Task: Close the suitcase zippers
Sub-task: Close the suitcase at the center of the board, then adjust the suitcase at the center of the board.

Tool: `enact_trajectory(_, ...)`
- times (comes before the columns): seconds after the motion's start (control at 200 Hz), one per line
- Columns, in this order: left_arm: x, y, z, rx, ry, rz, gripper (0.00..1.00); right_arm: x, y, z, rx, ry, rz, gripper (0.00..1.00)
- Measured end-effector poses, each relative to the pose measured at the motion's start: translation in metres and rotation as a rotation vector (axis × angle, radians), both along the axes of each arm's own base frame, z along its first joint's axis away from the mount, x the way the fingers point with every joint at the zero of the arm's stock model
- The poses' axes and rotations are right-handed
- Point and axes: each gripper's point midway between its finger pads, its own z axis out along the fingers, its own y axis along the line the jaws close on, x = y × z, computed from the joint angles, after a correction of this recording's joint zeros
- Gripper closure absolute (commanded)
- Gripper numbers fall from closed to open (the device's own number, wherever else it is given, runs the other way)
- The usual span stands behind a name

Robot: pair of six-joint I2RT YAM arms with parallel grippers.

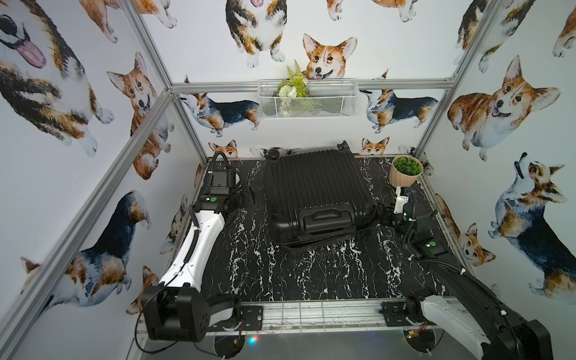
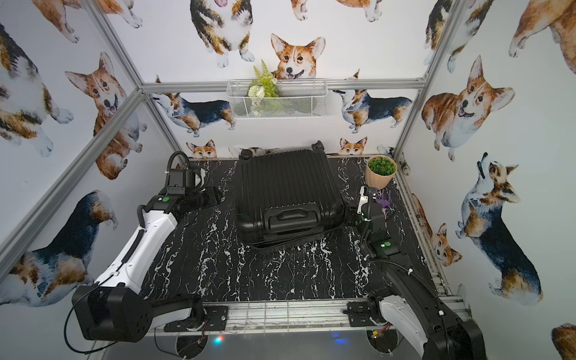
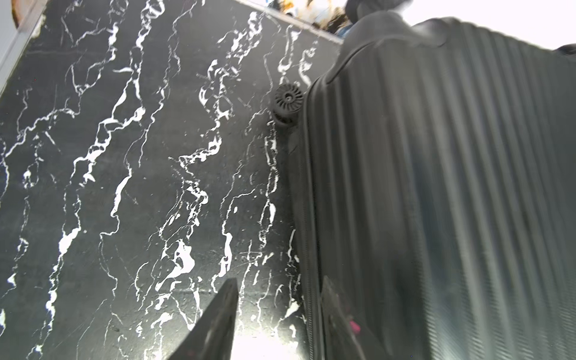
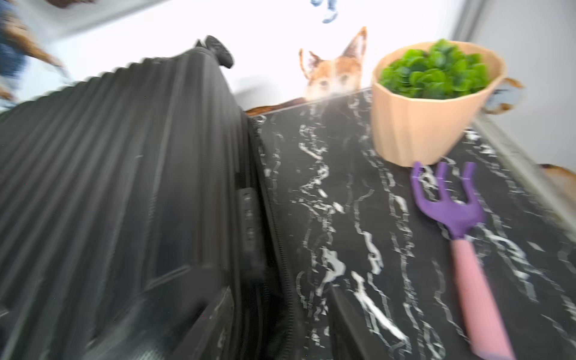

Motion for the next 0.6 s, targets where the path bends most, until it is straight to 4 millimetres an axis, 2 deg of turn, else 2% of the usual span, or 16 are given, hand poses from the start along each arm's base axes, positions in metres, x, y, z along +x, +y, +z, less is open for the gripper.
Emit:
enact_trajectory(0.12, -0.003, -0.004, 0.025, -0.050, -0.034, 0.015, 0.50, 0.015, -0.012, -0.005, -0.076, 0.061, -0.058, 0.47)
enact_trajectory(0.185, -0.005, -0.009, 0.033, -0.075, -0.041, 0.023, 0.48, 0.026, -0.021, -0.008, -0.091, 0.098, -0.090, 0.47)
enact_trajectory(0.24, -0.011, -0.020, 0.040, -0.113, -0.039, 0.022, 0.46, 0.042, -0.034, -0.014, -0.107, 0.143, -0.122, 0.46)
enact_trajectory(0.315, -0.019, -0.040, 0.050, -0.154, -0.041, 0.016, 0.42, 0.056, -0.041, -0.028, -0.120, 0.211, -0.136, 0.45)
enact_trajectory(0.43, -0.035, -0.074, 0.069, -0.197, -0.058, 0.006, 0.39, 0.070, -0.030, -0.047, -0.128, 0.297, -0.074, 0.45)
enact_trajectory(0.51, -0.044, -0.085, 0.079, -0.212, -0.058, 0.040, 0.38, 0.075, -0.025, -0.059, -0.123, 0.341, -0.052, 0.44)
enact_trajectory(0.6, -0.051, -0.093, 0.084, -0.233, -0.045, 0.085, 0.38, 0.070, -0.020, -0.079, -0.117, 0.402, -0.028, 0.43)
